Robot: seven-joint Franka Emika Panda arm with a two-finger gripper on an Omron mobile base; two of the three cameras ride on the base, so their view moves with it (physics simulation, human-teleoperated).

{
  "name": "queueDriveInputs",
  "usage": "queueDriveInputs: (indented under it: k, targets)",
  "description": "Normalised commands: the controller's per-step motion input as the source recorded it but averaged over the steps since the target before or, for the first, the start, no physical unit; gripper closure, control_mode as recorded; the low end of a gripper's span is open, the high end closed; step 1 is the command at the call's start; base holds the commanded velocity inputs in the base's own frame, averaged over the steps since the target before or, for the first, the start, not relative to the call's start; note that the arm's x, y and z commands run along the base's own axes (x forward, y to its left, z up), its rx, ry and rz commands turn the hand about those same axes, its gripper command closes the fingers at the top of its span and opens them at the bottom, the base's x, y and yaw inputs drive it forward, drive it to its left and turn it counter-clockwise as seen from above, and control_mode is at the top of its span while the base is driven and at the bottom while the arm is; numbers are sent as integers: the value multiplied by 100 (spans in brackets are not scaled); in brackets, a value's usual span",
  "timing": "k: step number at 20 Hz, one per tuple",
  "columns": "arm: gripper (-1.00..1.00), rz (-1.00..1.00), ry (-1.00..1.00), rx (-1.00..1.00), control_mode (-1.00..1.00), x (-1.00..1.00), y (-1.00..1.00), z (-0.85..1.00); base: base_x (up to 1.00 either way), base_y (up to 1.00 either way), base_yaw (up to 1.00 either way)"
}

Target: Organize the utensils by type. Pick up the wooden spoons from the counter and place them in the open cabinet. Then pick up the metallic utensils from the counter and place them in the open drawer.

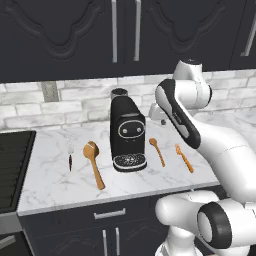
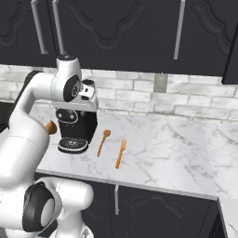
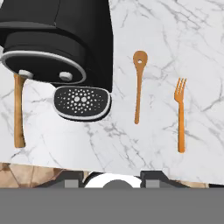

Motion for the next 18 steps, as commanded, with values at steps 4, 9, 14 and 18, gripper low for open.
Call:
queueDriveInputs:
  k: [4, 9, 14, 18]
  targets:
    - [-100, -4, 0, 3, -100, -16, 4, 0, 0, 0, 0]
    - [-100, -6, -2, 15, -100, -39, 23, -6, 0, 0, 0]
    - [-100, 0, 0, 13, -100, -29, 37, -13, 0, 0, 0]
    - [-100, 0, 0, 8, -100, -32, 35, -22, 0, 0, 0]
